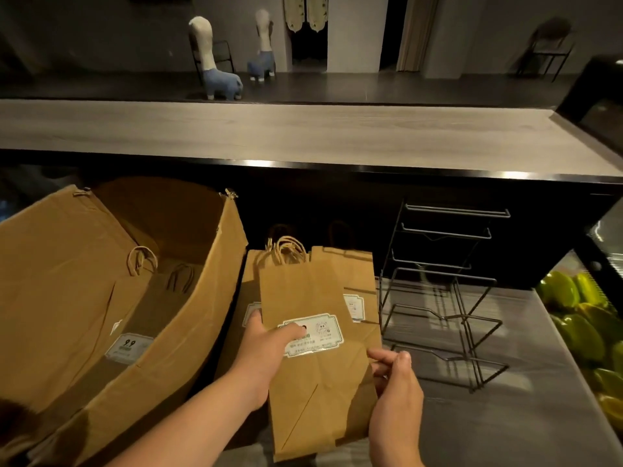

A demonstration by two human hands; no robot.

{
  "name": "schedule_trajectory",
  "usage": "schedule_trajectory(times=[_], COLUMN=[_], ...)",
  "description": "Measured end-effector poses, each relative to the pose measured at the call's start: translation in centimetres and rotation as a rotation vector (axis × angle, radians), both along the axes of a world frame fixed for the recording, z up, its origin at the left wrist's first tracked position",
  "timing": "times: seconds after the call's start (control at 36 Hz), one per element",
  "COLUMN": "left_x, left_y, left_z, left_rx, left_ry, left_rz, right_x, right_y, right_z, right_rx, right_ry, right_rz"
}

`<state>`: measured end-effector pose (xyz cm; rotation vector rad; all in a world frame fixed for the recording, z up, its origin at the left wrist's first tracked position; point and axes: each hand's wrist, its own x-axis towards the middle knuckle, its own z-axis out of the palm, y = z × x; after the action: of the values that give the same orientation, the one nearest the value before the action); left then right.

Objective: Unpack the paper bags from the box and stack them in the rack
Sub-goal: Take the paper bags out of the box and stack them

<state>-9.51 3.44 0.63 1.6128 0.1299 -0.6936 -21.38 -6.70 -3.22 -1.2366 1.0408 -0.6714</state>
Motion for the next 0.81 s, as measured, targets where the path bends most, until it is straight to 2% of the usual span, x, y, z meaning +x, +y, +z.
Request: schedule_trajectory(times=[0.14,0.25,0.44,0.56,0.67,0.81], left_x=[0.2,1.3,4.1,5.2,6.1,6.3], left_y=[-0.9,-1.8,-4.2,-5.6,-6.7,-7.8], left_z=[0.0,0.2,-0.1,-1.4,-2.9,-4.0], left_rx=[0.017,0.051,0.112,0.179,0.356,0.395], left_ry=[-0.012,-0.053,-0.169,-0.226,-0.293,-0.312], left_rz=[-0.034,-0.074,-0.152,-0.190,-0.194,-0.218], right_x=[0.5,0.6,2.6,3.9,4.8,5.2], right_y=[-0.7,-1.2,-2.7,-3.5,-3.7,-3.9], right_z=[-0.2,1.0,2.0,2.5,2.6,2.6], right_rx=[-0.117,-0.124,-0.121,-0.144,-0.100,-0.070], right_ry=[0.072,0.057,0.228,0.289,0.363,0.400], right_rz=[-0.047,0.021,0.462,0.604,0.631,0.589])
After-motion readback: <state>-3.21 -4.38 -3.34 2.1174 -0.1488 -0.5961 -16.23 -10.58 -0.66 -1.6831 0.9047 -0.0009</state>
